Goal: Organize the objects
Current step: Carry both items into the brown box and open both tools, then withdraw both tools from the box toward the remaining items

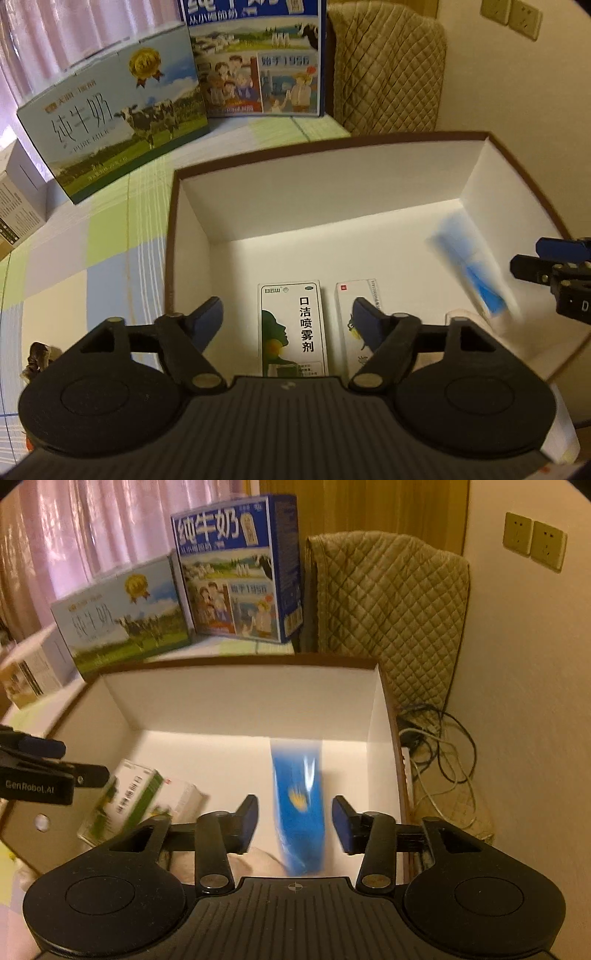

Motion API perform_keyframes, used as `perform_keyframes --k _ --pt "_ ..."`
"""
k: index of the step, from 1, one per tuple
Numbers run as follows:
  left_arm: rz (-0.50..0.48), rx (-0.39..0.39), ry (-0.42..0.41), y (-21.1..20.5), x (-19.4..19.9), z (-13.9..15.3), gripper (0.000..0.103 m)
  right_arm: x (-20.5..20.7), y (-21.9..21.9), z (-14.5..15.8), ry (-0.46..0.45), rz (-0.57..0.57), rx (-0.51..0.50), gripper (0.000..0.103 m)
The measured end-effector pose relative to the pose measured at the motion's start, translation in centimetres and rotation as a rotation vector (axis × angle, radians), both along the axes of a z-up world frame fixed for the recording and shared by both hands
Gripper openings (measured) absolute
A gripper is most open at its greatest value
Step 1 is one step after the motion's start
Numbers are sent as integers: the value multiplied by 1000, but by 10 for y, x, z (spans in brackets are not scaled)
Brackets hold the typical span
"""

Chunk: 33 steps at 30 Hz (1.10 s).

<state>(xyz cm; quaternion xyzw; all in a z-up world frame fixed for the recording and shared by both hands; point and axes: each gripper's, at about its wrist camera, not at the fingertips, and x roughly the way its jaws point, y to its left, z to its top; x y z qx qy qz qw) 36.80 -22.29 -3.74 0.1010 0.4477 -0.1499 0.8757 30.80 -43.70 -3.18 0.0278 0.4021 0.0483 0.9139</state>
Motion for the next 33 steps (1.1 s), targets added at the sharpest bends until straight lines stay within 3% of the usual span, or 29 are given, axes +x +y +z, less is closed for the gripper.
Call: perform_keyframes --k 7,14,21,33 --pt "-12 -52 -45 20 -31 36 95 -33 5 32 -25 -23 74 54" --pt "-9 -99 -84 48 -70 73 102 -79 24 61 -51 -40 102 55" --pt "11 -151 -142 75 -118 106 102 -126 50 89 -91 -9 137 56" --pt "90 -199 -157 129 -200 144 102 -188 109 115 -109 110 193 57"
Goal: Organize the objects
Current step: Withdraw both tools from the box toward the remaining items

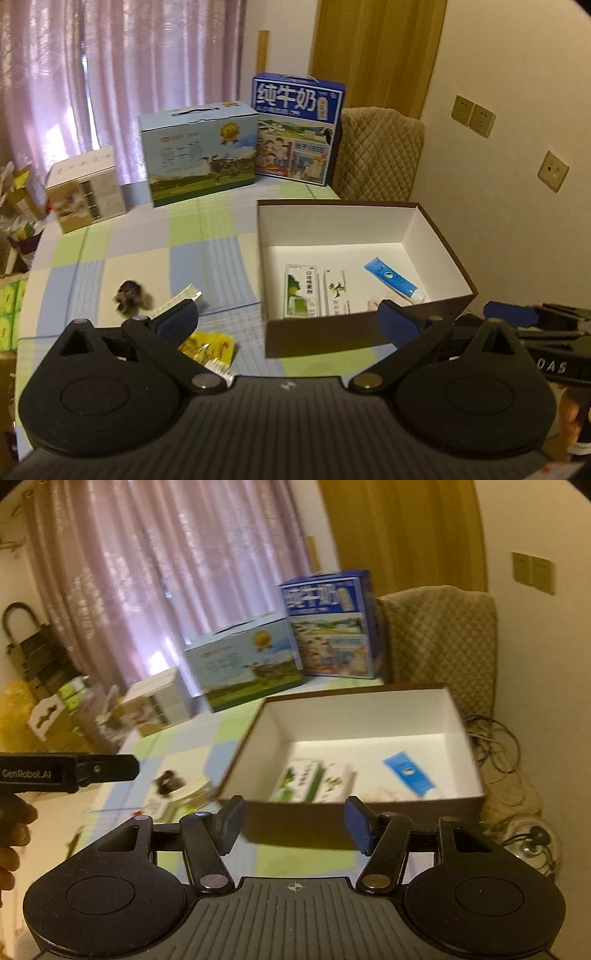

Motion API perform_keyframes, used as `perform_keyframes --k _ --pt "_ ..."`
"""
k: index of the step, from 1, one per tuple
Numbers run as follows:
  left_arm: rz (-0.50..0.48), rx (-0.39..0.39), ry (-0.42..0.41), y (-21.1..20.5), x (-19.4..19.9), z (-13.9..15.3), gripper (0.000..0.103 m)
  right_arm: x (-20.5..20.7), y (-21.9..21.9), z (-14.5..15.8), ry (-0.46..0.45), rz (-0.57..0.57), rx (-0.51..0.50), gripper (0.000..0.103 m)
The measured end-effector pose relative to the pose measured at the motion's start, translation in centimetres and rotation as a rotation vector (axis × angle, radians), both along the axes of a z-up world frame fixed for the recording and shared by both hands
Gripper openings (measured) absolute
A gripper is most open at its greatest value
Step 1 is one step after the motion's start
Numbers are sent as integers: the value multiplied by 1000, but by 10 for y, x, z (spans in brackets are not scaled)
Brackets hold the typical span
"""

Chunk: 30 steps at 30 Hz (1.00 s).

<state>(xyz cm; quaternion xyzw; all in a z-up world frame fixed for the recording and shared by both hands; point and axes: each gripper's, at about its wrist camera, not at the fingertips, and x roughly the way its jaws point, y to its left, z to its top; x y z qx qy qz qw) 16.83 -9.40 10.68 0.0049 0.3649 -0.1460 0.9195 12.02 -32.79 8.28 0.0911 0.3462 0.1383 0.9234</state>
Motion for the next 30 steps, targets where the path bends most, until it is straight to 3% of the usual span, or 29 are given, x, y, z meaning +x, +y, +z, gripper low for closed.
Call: perform_keyframes --k 13,30 --pt "123 13 13 63 -57 2 102 -16 66 -21 55 164 43 57" --pt "250 43 116 115 -62 -36 102 -3 116 -62 118 290 31 57"
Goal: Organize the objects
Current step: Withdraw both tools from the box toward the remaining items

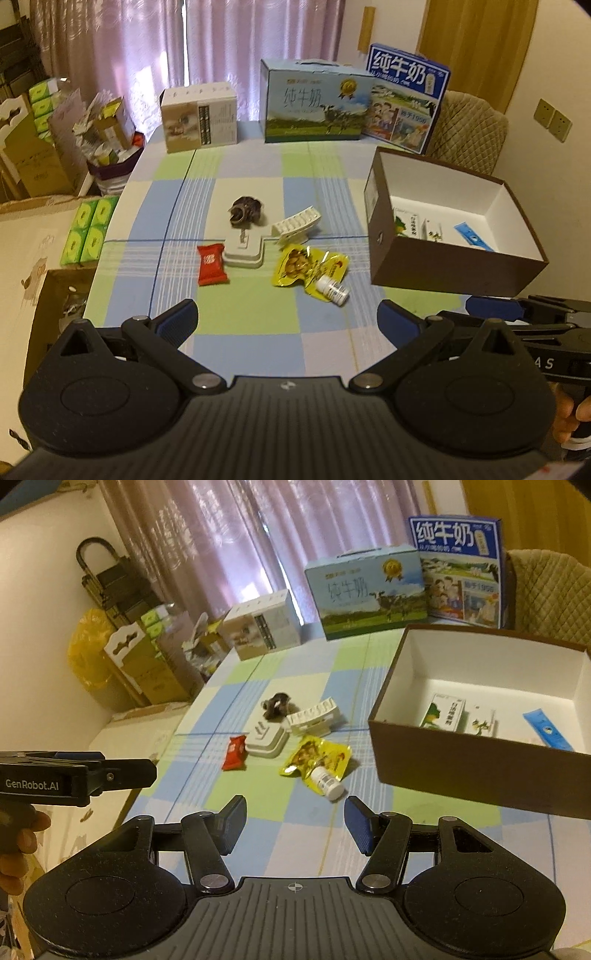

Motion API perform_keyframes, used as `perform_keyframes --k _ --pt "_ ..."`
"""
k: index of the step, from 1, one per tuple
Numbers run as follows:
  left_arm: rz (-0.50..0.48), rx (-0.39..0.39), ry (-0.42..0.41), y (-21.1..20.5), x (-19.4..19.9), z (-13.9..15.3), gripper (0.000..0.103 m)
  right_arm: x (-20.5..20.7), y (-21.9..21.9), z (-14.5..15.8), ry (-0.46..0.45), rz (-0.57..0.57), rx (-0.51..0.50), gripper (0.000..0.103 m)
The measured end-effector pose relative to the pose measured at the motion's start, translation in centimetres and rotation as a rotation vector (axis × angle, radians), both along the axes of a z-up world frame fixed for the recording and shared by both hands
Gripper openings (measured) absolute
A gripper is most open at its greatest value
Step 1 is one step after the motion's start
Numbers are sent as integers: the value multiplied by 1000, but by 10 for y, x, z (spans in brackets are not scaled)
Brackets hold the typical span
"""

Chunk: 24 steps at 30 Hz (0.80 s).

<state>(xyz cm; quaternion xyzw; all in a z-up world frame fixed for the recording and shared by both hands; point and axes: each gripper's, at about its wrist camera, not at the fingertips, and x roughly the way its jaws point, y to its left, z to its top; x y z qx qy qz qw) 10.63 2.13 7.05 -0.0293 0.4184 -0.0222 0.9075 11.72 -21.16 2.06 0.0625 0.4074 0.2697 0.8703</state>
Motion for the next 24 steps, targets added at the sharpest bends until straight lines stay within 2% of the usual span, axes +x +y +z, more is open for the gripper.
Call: perform_keyframes --k 12,16,24 --pt "46 -2 54 17 12 -27 99 21 24 -32 24 32 -63 55" --pt "60 -11 70 24 20 -39 98 34 31 -44 13 48 -90 42" --pt "82 -6 98 33 47 -66 97 69 52 -75 -21 85 -143 36"
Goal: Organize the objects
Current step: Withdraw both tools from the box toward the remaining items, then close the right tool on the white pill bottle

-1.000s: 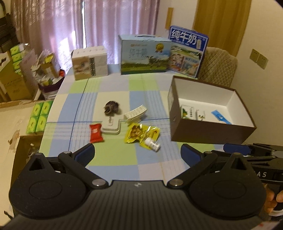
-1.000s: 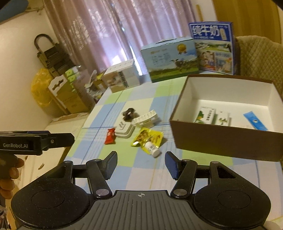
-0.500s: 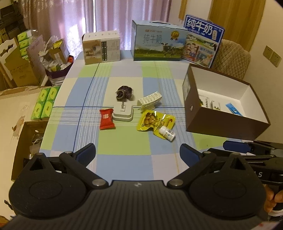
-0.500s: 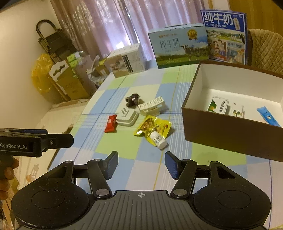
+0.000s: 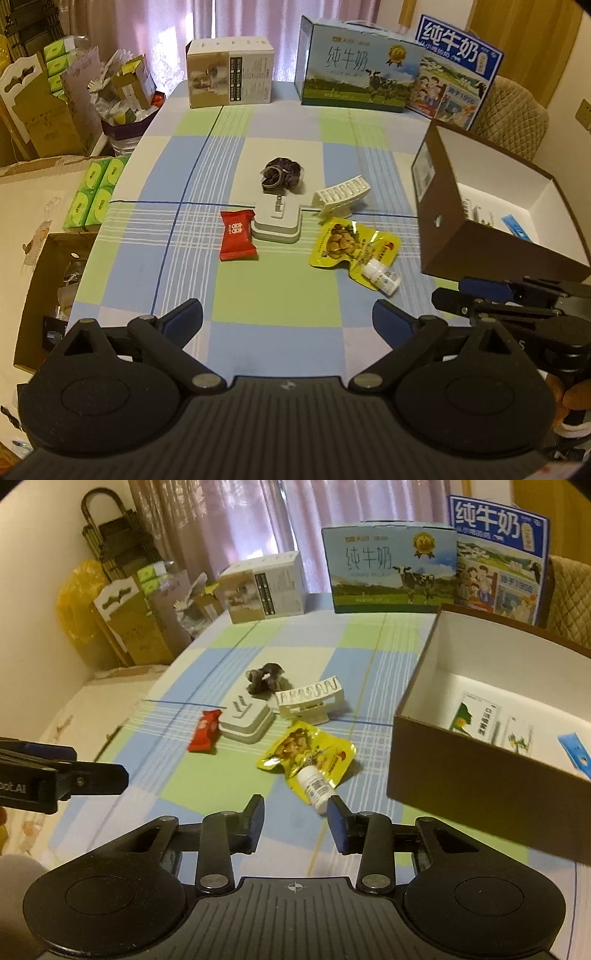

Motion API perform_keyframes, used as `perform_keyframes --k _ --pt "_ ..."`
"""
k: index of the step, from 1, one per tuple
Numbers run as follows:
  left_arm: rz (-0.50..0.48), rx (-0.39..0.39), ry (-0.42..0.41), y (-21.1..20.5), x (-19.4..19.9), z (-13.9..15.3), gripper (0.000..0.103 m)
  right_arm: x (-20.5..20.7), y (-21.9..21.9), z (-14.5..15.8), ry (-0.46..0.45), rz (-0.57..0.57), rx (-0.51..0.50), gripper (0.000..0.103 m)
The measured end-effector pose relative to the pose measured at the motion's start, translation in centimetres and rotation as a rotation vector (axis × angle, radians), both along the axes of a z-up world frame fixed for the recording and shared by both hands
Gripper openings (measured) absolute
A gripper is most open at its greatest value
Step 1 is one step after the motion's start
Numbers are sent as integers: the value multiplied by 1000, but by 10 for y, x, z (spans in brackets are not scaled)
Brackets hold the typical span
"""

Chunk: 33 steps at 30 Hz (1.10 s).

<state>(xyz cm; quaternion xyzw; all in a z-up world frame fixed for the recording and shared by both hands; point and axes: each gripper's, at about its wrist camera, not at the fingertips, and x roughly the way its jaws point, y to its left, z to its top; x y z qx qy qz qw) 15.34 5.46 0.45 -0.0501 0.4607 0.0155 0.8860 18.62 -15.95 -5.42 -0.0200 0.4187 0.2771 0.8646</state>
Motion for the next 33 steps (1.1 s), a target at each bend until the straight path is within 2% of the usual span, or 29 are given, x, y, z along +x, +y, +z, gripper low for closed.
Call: perform_keyframes --k 16,19,23,24,25,33 --pt "34 36 32 34 41 -39 92 58 38 -66 12 81 -166 35" --pt "50 43 38 39 46 -45 88 62 41 -73 25 87 -168 35" --pt "57 47 48 45 53 -53 87 65 44 -80 31 92 -185 35" --pt "57 46 47 47 54 -54 87 64 44 -82 32 91 -184 29" --pt "56 47 47 48 55 -56 87 64 43 -82 32 90 -177 26" --pt "40 30 56 56 77 -74 85 65 32 -68 29 12 -96 25"
